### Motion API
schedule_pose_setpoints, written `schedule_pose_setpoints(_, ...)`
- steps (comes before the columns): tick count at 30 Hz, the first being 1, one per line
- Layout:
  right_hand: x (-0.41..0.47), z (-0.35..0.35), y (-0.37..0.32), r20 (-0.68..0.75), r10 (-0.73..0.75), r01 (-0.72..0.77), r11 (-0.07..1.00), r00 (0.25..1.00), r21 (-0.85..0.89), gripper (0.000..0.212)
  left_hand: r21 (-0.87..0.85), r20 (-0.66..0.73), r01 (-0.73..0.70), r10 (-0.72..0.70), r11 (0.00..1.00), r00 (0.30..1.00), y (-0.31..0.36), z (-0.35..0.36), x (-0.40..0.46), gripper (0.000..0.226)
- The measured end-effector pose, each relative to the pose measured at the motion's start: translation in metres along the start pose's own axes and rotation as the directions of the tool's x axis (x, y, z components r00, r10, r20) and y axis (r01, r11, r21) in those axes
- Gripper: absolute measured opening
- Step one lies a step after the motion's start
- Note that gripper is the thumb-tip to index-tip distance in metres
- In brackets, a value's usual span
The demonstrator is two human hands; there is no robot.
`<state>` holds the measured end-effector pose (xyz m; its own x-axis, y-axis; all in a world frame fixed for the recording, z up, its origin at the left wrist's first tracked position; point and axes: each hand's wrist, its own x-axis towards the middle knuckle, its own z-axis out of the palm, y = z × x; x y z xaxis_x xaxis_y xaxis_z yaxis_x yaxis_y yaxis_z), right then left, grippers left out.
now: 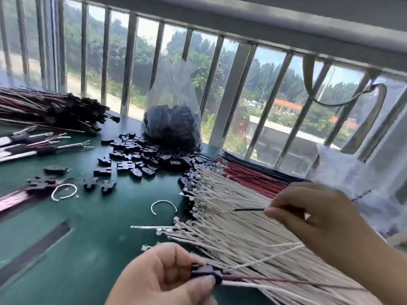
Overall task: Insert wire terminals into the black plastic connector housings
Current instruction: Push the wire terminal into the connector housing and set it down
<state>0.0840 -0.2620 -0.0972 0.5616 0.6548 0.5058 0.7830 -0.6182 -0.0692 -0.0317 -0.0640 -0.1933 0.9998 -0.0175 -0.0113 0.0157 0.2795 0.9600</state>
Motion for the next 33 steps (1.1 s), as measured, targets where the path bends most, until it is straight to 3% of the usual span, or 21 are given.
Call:
schedule_pose_setpoints(1,-0.010,0.003,-0.001,0.011,-0.019,0.019,0.997,1.000,0.069,0.003,-0.036,-0.045,-0.030,0.028,0.999,0.999,0.001,0.002,-0.001,0.025)
schedule_pose_setpoints(5,-0.038,0.007,-0.015,0.147,0.002,-0.057,0.926,0.989,0.373,0.052,-0.018,-0.109,-0.056,0.054,0.998,0.993,0.003,0.006,-0.002,0.023)
schedule_pose_setpoints(8,-0.047,0.010,-0.028,0.144,0.055,-0.117,0.877,0.988,0.466,0.043,0.058,-0.068,-0.069,0.073,0.996,0.995,0.007,0.009,-0.006,0.025)
schedule_pose_setpoints(10,-0.049,0.011,-0.033,0.143,0.083,-0.143,0.865,0.986,0.480,0.016,0.061,-0.067,-0.089,0.093,0.994,0.993,0.010,0.012,-0.007,0.029)
schedule_pose_setpoints(12,-0.051,0.011,-0.036,0.153,0.102,-0.161,0.879,0.983,0.449,0.004,0.041,-0.071,-0.085,0.087,0.996,0.994,0.011,0.013,-0.009,0.026)
schedule_pose_setpoints(17,-0.053,0.011,-0.039,0.160,0.093,-0.146,0.921,0.983,0.360,0.004,0.045,-0.067,-0.098,0.101,0.994,0.993,0.010,0.014,-0.010,0.018)
schedule_pose_setpoints(30,-0.056,0.017,-0.051,0.188,0.143,-0.207,0.901,0.972,0.383,0.016,0.192,-0.049,-0.123,0.135,0.974,0.990,0.009,0.014,-0.009,0.020)
schedule_pose_setpoints(33,-0.055,0.015,-0.053,0.240,0.121,-0.218,0.874,0.963,0.435,0.016,0.160,-0.060,-0.123,0.134,0.980,0.989,0.010,0.013,-0.009,0.020)
